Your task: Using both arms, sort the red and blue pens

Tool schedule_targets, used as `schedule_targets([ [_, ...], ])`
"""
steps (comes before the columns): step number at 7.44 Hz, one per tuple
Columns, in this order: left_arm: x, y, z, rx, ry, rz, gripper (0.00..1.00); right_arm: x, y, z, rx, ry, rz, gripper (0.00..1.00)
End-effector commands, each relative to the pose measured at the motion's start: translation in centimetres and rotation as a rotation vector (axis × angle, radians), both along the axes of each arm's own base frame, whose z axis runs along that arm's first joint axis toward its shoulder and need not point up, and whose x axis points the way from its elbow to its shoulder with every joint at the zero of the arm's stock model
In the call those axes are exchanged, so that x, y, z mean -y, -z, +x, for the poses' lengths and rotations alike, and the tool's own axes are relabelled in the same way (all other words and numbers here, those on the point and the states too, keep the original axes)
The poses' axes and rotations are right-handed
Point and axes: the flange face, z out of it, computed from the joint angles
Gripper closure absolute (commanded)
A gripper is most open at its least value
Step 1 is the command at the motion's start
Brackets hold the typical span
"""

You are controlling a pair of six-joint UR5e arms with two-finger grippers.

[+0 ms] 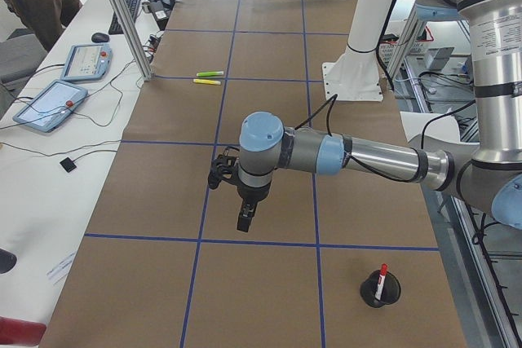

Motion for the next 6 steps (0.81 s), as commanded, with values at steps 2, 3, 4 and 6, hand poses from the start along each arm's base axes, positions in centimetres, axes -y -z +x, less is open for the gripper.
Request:
schedule_targets([
  [2,0.13,0.39,0.43,-0.056,-0.009,0.003,0.00,-0.22,-0.31,0.02,0.000,-0.004,-0.004,0.00],
  [3,0.13,0.58,0.60,-0.071,-0.013,0.006,0.00,-0.18,-0.37,-0.03,0.006,-0.006,-0.009,0.00],
  [4,0.14,0.67,0.60,-0.071,-0.013,0.010,0.00,-0.11,-0.30,-0.05,0.007,-0.006,-0.008,0.00],
  [6,0.14,0.67,0.60,-0.071,-0.013,0.010,0.00,-0.11,-0.28,-0.06,0.009,-0.007,-0.007,0.00],
])
